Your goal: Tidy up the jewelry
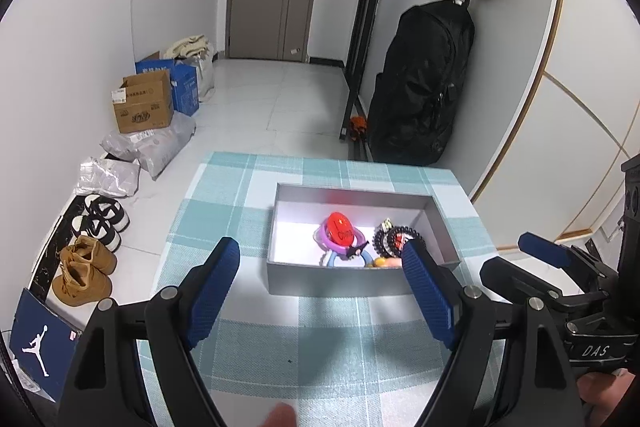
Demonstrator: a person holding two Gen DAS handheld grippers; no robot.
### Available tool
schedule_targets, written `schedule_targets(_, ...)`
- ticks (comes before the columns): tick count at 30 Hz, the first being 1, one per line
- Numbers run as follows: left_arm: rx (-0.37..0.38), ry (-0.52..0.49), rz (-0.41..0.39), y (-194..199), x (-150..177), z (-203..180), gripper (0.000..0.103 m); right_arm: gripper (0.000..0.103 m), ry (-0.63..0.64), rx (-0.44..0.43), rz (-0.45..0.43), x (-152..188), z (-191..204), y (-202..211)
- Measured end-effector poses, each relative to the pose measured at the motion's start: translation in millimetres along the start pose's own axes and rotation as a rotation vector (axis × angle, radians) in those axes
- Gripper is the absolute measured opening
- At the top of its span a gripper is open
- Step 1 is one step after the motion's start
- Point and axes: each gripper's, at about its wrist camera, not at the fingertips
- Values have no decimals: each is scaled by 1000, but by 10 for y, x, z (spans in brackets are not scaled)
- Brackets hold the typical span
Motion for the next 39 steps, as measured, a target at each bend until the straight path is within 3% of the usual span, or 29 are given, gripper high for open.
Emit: schedule_targets(39, 12, 5, -5, 13, -26, -33, 80, 103, -7, 16, 13, 23, -9, -56)
Point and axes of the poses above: each gripper's, at about its wrist camera, not at the fingertips, and y roughly against the way its jaws point, z to its left, x to its underside, and after that the axes turned 13 degrees about -y, right-handed
